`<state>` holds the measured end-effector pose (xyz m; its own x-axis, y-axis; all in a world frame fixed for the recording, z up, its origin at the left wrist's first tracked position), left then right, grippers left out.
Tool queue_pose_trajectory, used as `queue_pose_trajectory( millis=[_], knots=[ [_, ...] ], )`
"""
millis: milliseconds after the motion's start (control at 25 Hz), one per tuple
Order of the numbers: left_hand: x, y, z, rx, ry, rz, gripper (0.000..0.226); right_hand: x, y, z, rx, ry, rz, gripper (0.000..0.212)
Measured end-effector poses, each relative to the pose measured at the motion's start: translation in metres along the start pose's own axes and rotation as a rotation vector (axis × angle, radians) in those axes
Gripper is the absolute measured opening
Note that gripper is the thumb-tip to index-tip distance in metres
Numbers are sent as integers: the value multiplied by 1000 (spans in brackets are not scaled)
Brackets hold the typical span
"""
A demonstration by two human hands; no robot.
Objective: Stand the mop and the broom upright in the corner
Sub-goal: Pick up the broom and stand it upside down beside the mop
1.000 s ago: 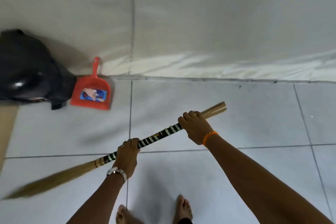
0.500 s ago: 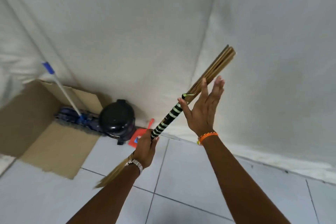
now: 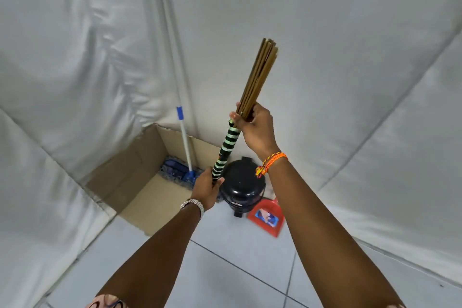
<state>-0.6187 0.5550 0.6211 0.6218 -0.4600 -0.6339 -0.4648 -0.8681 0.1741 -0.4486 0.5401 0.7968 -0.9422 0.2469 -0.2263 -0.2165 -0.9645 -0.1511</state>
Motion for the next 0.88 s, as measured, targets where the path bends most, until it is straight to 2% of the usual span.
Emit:
queue_pose_trajectory(
  millis=[160, 360, 640, 880],
  knots=[
    [-91, -13, 53, -5, -123, -7, 28, 102, -39, 30, -64, 81, 151, 24],
    [-175, -46, 115, -80, -86, -70, 30, 205, -98, 48, -124, 173, 318, 30],
    [-253, -144, 203, -76, 67, 92, 21, 319, -216, 29, -146, 259, 479, 30],
    [-313, -242, 263, -81, 39, 216, 23, 383, -316, 7, -72, 279, 560, 38]
  ],
)
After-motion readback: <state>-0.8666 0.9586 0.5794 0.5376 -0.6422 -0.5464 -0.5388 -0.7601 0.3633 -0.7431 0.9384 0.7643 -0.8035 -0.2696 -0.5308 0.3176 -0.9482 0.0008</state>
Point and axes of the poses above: each hand's wrist, its own y-axis away from the middle knuckle, its own x-axis out of the palm, z = x × y, the point moved 4 cm from there along -y, towards the middle knuckle, and after that the axes turned 14 degrees about z, right-handed, at the moved point
